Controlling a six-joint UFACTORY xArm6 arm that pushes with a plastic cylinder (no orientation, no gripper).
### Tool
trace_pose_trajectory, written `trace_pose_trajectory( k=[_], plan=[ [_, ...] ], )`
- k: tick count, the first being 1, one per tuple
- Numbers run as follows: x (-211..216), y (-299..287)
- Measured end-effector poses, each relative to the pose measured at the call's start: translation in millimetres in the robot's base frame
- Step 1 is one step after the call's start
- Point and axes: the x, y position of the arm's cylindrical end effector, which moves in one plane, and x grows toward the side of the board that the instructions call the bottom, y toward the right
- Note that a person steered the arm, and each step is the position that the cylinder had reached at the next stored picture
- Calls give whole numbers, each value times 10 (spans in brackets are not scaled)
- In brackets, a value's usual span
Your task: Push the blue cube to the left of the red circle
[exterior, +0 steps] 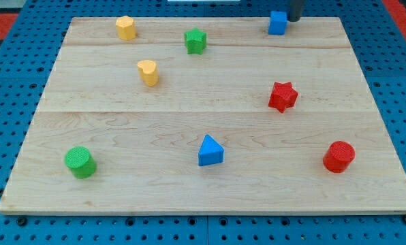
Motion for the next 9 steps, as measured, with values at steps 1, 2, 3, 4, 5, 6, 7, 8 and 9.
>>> trace_pose_trajectory(
  k=[1, 2, 3, 4, 5, 6, 7, 8, 9],
  plan=[
    [3, -669],
    [56, -822],
    [480, -383],
    [605, -369],
    [142, -106],
    [53, -837],
    [377, -1074],
    [527, -630],
    [651, -281]
  ],
)
